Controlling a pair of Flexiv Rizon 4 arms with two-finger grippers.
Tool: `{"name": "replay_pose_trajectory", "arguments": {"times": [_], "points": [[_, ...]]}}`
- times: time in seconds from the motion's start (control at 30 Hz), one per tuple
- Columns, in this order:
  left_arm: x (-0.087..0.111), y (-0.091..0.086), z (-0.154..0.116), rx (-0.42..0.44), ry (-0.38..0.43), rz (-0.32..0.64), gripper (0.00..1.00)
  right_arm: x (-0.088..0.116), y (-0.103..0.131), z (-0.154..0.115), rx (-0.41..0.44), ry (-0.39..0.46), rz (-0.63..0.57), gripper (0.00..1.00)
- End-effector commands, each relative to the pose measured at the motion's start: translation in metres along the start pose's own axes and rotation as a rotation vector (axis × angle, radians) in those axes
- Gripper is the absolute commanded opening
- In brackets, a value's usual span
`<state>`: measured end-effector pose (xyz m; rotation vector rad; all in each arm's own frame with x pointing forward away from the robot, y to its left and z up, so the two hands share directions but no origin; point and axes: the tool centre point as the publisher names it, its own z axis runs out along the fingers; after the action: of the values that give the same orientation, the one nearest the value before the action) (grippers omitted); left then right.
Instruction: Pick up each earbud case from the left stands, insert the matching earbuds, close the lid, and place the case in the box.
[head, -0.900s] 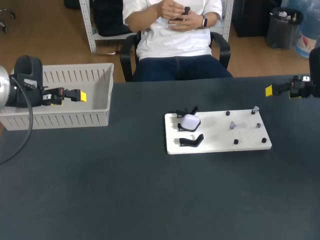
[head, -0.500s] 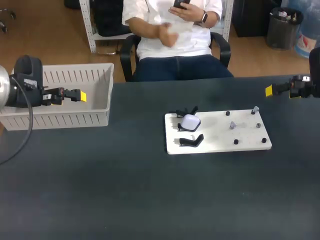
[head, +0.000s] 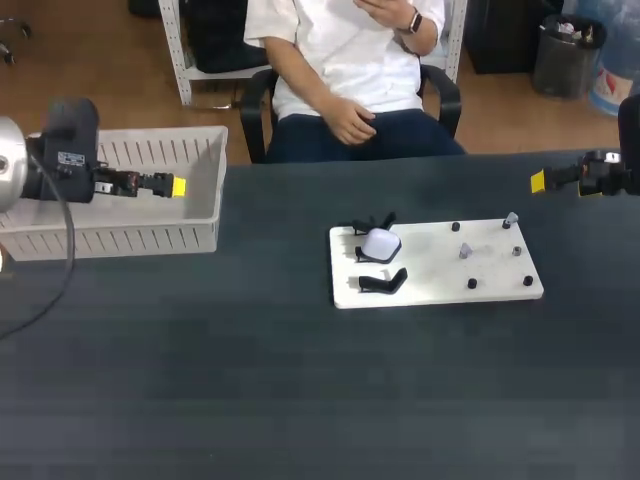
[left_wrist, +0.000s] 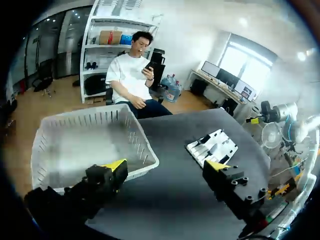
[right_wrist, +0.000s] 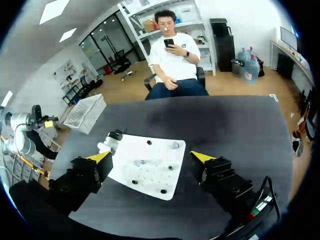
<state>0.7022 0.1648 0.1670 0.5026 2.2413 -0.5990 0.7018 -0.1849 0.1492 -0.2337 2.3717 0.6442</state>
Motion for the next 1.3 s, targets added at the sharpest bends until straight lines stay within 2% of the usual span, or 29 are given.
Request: {"name": "replay_pose_trajectory", "arguments": {"times": [0.03,0.13,0.27,0.33,1.07,1.3], "points": [[0.004,0.002,0.008,0.35,-0.301,0.349,1.0,0.0,0.0,0.0,0.003,0.0,0.0,1.0],[0.003,-0.003,0.012,0.388,-0.329,0.417,1.0,0.0,0.0,0.0,0.003,0.0,0.0,1.0],[0.002,-0.009,0.016,0.416,-0.304,0.466,1.0,0.0,0.0,0.0,0.003,0.0,0.0,1.0],[-0.001,-0.013,0.019,0.401,-0.267,0.471,1.0,0.0,0.0,0.0,0.003,0.0,0.0,1.0],[-0.001,-0.013,0.019,0.401,-0.267,0.471,1.0,0.0,0.0,0.0,0.003,0.0,0.0,1.0],[0.003,-0.036,0.044,0.577,-0.264,0.614,1.0,0.0,0.0,0.0,0.003,0.0,0.0,1.0]]}}
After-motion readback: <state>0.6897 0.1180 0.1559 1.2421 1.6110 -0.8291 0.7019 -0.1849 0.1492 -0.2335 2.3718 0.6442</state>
